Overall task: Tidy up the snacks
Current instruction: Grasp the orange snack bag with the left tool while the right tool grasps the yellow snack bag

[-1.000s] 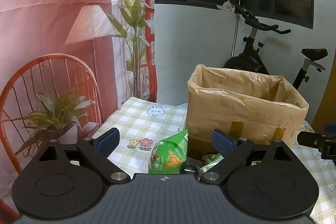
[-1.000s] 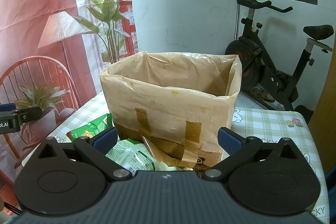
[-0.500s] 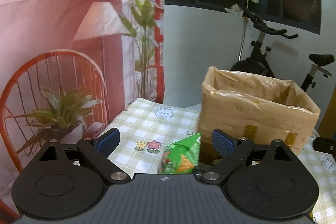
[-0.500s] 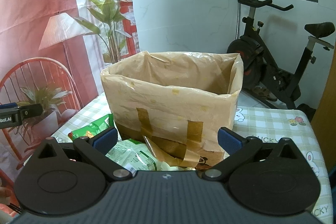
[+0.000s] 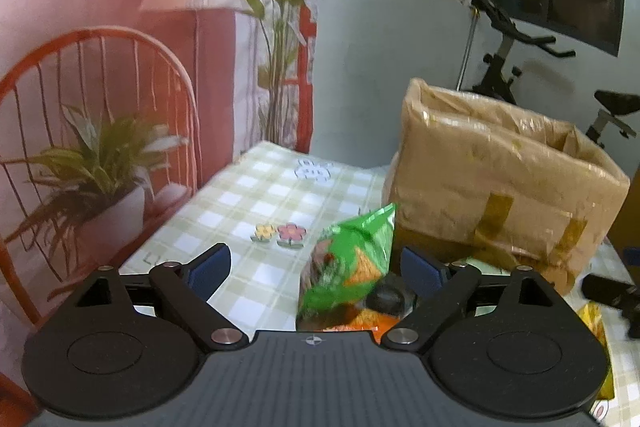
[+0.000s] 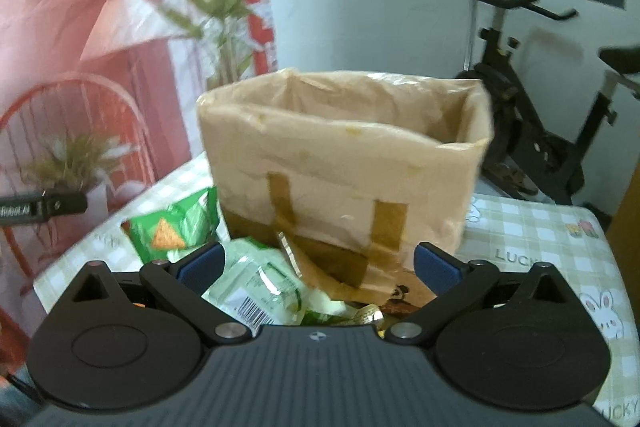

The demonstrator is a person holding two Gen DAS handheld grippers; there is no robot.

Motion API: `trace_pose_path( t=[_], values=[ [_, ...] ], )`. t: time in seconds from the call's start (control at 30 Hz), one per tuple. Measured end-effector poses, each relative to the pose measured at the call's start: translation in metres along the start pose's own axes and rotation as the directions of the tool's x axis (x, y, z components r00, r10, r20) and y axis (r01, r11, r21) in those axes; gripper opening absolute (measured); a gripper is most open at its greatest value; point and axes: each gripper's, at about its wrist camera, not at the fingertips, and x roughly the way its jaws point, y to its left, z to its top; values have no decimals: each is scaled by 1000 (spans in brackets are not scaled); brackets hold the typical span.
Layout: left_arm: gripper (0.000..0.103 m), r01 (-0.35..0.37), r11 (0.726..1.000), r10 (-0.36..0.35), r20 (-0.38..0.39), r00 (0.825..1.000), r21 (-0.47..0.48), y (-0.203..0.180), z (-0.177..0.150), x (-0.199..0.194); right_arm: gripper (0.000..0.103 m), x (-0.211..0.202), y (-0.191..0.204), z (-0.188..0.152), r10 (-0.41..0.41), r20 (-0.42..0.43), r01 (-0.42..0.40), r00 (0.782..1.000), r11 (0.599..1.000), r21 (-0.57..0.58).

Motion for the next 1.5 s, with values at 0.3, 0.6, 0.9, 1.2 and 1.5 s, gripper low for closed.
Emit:
trace_pose_path(
  t=[0.3,0.6,0.9,1.2,1.5],
  values=[
    [88,33,999,-32,-47,998,7,7,-12,12,89,37,42,-20,61,-53,-70,997,979,-189],
    [85,89,996,-89,-70,994,-12,7,-20,23,86,45,36,-22,22,-72,-33,997,986,-161],
    [84,193,975,-210,-175,962,-108,-3,-48,52,86,30,2,-45,-23,-114,15,993,998,-65],
    [84,148,920,-247,-243,938,-364,10,-61,84,86,29,-3,-51,10,-106,-15,994,999,-48],
    [86,134,903,-253,-256,933,-407,-1,-70,112,87,25,-11,-56,2,-109,-5,994,1000,-25]
  ],
)
